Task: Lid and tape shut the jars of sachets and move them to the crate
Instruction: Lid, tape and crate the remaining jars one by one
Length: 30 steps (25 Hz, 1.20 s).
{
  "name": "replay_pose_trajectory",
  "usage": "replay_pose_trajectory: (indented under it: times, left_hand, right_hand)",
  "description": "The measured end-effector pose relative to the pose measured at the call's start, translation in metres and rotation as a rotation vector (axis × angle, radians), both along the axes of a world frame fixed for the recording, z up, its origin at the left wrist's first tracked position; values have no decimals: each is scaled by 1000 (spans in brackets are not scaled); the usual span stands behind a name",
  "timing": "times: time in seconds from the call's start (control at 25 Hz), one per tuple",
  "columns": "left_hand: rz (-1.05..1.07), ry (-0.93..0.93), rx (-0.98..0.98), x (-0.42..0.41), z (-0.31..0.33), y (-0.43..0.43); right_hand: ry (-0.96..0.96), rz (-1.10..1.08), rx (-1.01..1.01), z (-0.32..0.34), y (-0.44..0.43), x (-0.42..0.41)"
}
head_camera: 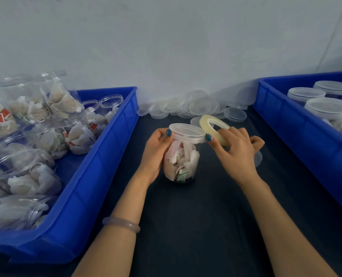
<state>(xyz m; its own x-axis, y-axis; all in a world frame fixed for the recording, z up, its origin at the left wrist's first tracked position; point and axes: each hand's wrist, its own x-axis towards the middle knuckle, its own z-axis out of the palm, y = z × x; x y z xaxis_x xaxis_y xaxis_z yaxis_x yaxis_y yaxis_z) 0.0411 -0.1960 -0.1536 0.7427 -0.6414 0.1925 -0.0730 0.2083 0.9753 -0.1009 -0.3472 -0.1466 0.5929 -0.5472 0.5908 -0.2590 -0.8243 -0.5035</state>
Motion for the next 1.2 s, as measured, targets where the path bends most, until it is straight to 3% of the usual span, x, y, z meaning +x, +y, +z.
replay_pose_trajectory:
  times: [0.16, 0.52, 0.64, 0.84, 1.0, 1.2]
  left_hand:
    - [8, -61, 24, 4, -1, 0]
    - [-121, -121, 90, -3, -1, 6]
    - [-73, -249, 123, -16, 6, 2]
    - [52, -316, 116, -19, 4, -4]
    - [39, -271, 96, -5, 7, 6]
    - [-97, -223, 100, -7, 14, 15]
  right_hand:
    - [68, -46, -30, -3, -12, -5]
    - [8, 14, 7, -10, 3, 5]
    - [-57, 23, -35, -10, 11, 5]
    - [-12, 87, -32, -5, 3, -1]
    - [95, 62, -240, 1, -16, -12]
    - [52, -28, -176, 3, -20, -13]
